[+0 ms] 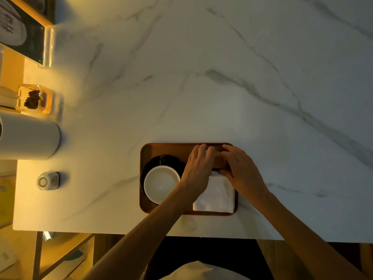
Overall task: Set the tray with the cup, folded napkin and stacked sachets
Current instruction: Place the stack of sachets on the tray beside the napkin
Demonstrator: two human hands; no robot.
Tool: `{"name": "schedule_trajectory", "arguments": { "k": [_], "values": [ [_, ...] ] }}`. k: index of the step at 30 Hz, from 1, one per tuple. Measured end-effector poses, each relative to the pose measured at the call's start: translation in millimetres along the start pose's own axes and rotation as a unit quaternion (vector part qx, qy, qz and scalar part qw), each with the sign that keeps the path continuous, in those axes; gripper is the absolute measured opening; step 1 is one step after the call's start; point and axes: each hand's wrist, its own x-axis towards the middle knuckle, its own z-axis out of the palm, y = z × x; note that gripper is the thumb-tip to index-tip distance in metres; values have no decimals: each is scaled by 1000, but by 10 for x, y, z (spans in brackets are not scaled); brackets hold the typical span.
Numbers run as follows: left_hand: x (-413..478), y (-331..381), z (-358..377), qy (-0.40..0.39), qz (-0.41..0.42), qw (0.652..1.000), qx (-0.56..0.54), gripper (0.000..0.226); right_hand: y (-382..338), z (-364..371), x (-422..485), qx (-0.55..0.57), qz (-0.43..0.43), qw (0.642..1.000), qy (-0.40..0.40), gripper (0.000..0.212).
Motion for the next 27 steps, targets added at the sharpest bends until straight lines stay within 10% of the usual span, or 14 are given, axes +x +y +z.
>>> {"name": "schedule_trajectory", "arguments": {
  "k": [7,11,21,27],
  "values": [
    [-280,236,-71,137,-226,940,-218,24,-255,-58,-244,91,220,970,49,59],
    [-283,305,123,93,-302,915,-251,41,-439,95,-280,159,309,938,4,65],
    [-334,239,276,95,-317,905,-268,41,-485,178,-282,174,318,931,29,52],
    [-943,305,569,63,-335,903,-263,20,-423,130,-620,258,407,870,107,31]
  ]
}}
